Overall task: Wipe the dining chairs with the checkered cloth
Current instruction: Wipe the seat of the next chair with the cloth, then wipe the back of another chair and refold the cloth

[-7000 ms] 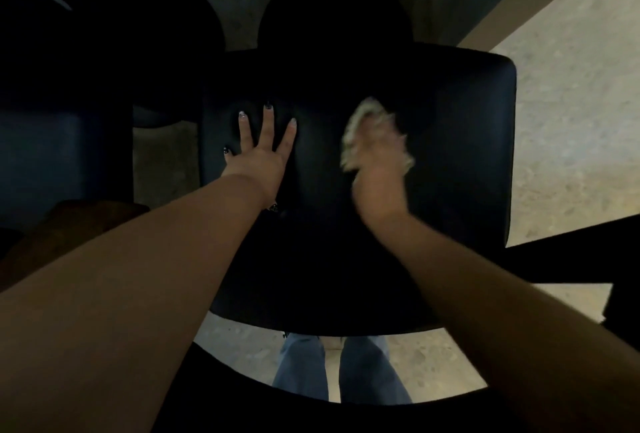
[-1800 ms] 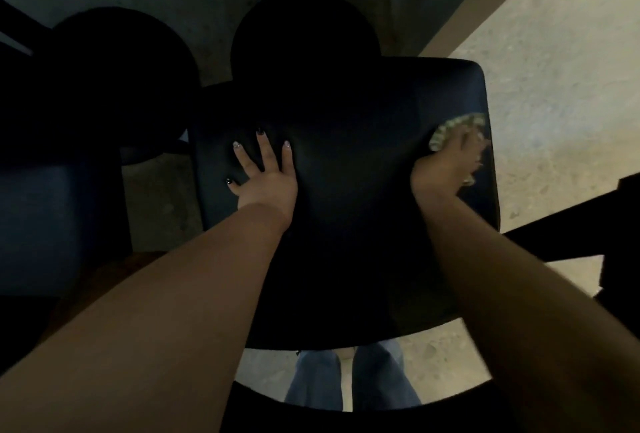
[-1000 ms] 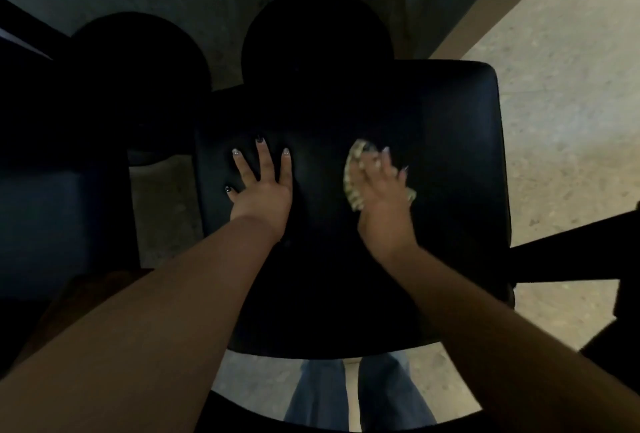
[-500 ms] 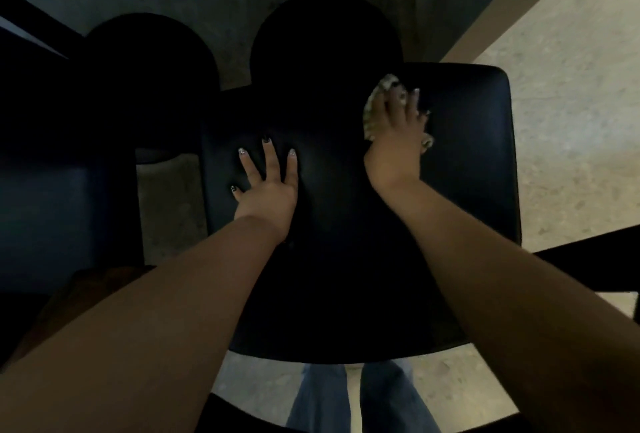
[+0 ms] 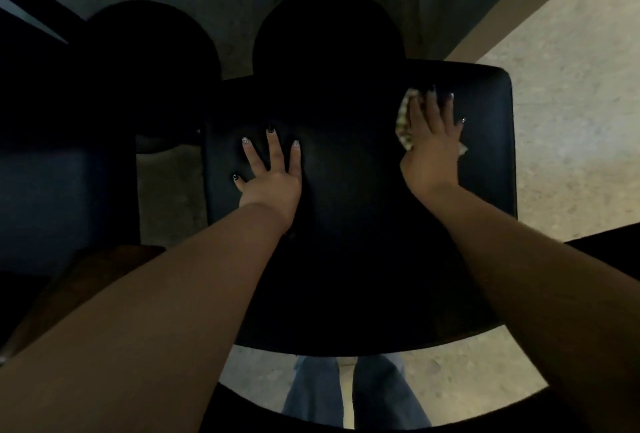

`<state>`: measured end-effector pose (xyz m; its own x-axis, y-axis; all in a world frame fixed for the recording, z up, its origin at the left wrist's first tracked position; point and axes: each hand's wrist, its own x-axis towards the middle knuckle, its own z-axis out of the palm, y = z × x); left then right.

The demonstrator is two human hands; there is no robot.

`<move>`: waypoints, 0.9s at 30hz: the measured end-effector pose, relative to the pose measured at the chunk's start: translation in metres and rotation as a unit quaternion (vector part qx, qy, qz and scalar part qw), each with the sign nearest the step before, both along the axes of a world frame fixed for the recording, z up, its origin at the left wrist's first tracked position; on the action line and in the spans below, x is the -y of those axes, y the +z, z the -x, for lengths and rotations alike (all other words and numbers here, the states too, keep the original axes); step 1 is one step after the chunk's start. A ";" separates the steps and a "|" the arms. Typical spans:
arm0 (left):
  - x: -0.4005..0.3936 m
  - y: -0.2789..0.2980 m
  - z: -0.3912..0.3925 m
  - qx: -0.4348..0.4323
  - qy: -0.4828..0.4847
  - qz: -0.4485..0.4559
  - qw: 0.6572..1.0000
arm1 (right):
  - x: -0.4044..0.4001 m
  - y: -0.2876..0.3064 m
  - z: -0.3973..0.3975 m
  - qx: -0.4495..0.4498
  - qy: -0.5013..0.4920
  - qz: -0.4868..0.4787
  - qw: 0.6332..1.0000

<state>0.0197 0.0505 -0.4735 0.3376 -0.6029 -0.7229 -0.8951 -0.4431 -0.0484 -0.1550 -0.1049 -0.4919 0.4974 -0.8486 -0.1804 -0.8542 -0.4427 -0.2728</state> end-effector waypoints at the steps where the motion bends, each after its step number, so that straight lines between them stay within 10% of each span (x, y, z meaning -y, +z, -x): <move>1: 0.000 -0.001 0.000 0.003 0.001 0.002 1.000 | 0.000 -0.003 -0.006 -0.017 -0.004 0.010 1.000; 14: 0.004 0.039 -0.009 0.019 -0.015 -0.065 0.998 | -0.133 0.035 0.036 -0.136 0.253 -0.162 0.944; 20: -0.010 0.104 0.000 -0.092 0.105 0.038 0.989 | -0.132 0.137 0.048 0.117 -0.034 -0.241 0.963; 27: -0.040 0.241 0.049 -0.398 0.340 0.227 0.821 | -0.141 0.292 0.059 0.414 -0.306 -0.482 0.709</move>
